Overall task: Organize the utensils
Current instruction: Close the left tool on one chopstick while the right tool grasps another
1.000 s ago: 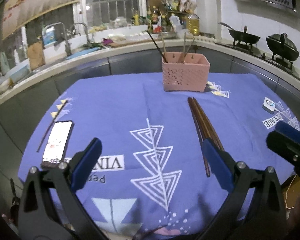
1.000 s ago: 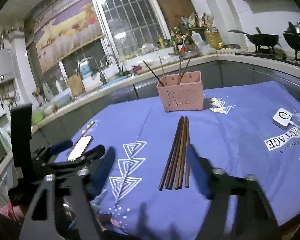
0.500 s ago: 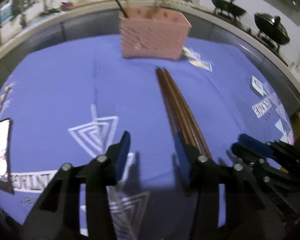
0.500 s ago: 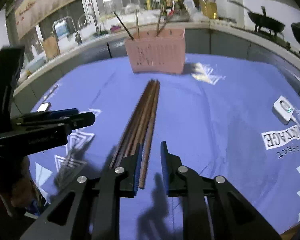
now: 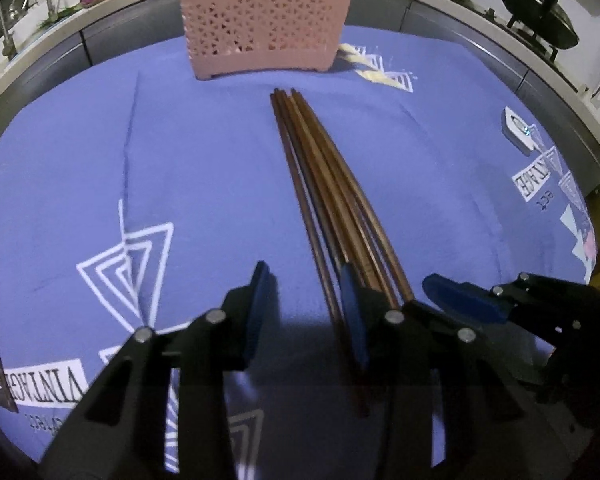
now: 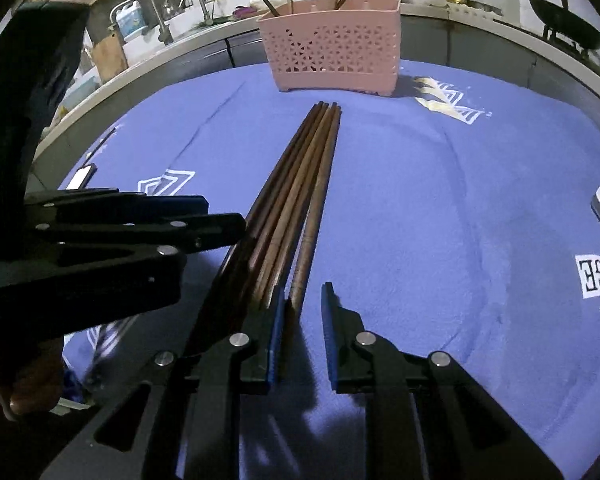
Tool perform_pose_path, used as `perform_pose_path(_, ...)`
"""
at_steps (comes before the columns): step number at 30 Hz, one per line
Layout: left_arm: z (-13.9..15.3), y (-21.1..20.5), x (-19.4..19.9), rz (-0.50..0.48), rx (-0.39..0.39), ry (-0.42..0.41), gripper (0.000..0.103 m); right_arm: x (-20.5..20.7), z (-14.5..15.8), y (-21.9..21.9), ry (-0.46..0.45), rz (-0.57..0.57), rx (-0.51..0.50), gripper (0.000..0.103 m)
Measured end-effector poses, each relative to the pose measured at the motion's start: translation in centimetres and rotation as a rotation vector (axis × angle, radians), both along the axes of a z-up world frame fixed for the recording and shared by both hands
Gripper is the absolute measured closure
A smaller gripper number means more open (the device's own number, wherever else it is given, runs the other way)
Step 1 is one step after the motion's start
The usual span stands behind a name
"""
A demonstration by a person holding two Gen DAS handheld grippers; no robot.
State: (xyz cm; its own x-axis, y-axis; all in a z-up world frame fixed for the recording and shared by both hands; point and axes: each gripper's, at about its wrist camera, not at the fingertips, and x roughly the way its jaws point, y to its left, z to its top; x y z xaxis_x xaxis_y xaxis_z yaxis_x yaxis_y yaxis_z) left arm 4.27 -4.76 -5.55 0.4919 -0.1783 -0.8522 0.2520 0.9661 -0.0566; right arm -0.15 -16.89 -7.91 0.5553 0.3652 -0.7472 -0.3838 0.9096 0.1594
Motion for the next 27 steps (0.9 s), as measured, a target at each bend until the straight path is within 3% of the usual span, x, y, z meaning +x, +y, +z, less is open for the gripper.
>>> perform_pose_path(8,-0.6,0.2,0.2,0.014,0.004,0.012,0.069,0.3,-0.2,-0.8,-0.012,-0.046,-0.002,0.084)
perform_pose_path(12,-0.7,-0.9,0.3,0.005,0.058,-0.009,0.069,0.2,-0.3,-0.3,-0.019,-0.021,-0.015,0.084)
perform_pose_path(13,-0.8,-1.0,0.4,0.005,0.068,-0.018,0.070,0.3,-0.4,-0.5,-0.017,-0.026,-0.013,0.094)
perform_pose_path(15,-0.9,-1.1,0.6,0.015,0.093,-0.047,0.091,0.5,-0.7,-1.5,0.002,-0.053,0.029,0.096)
perform_pose_path(16,-0.8,-0.8,0.7,0.021,0.091,-0.049,0.096,0.6,-0.8,-2.1,0.008,-0.067,0.037,0.096)
perform_pose_path(22,-0.6,2.0,-0.1,0.035,0.047,-0.013,0.097,0.0,-0.9,-3.5,0.025,-0.086,0.025,0.096)
perform_pose_path(27,-0.4,2.6,0.4,0.018,0.063,0.005,0.097,2.1,-0.6,-3.0,0.065,-0.035,0.010,0.096)
